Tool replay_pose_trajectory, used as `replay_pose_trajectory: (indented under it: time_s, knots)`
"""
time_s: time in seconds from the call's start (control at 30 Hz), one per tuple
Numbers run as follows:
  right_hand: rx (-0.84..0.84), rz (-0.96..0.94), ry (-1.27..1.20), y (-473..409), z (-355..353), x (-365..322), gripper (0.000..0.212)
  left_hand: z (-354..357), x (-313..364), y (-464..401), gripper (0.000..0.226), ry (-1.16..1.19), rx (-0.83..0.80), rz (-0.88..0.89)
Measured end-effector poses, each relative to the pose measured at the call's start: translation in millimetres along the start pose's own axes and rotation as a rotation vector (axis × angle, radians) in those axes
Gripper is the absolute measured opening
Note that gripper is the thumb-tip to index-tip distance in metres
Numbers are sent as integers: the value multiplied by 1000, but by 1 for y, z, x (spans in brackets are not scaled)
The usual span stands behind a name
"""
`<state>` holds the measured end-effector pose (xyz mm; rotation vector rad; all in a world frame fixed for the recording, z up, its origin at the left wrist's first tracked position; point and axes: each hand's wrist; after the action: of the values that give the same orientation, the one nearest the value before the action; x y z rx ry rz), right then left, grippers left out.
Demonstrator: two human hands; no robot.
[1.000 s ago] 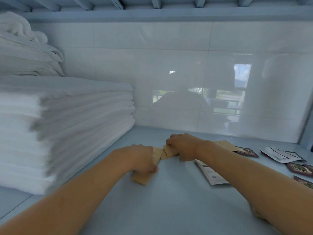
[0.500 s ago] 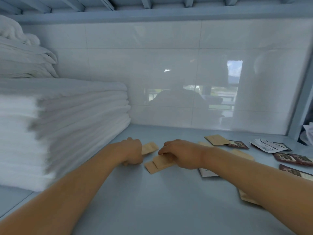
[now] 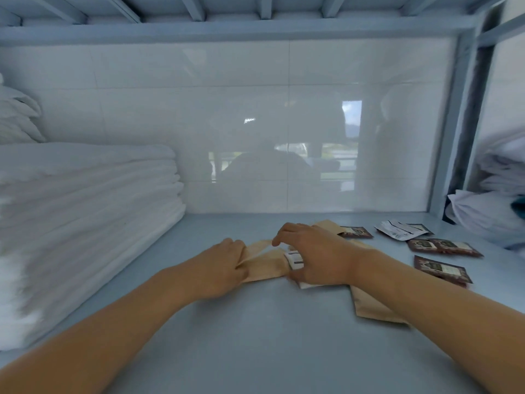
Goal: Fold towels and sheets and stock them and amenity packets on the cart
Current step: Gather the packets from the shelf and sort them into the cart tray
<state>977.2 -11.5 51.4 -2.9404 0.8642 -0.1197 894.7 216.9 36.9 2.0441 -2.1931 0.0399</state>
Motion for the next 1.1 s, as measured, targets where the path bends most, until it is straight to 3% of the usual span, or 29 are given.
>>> replay_pose_trajectory:
  time_s: [0.1, 0.2, 0.43, 0.57, 0.7, 1.1]
  knots:
    - [0, 33, -9, -2, 5, 0, 45, 7, 3, -1, 50, -48, -21, 16]
    - [8, 61, -76, -7, 7, -1, 44, 12, 1, -3, 70, -83, -71, 12]
    - [-170, 48, -194, -22, 13, -9, 81, 7, -6, -10, 43, -111, -80, 58]
    - [-218, 82, -185, -24, 21, -4, 75, -3, -15, -7, 32, -88, -153, 33]
    - [-142, 87, -168, -20, 25, 4, 61, -7, -20, -6, 29, -99, -172, -12]
    - [-21, 65, -339, -18, 26, -4, 48, 8, -19, -16, 77, -63, -80, 18]
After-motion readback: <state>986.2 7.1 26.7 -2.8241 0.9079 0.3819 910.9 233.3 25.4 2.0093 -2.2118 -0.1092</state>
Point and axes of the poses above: each hand's wrist, its own y-axis away from the middle knuckle, its own z-axis out of the palm, x = y × z, and after that the axes turned 11 degrees about -x, right-handed
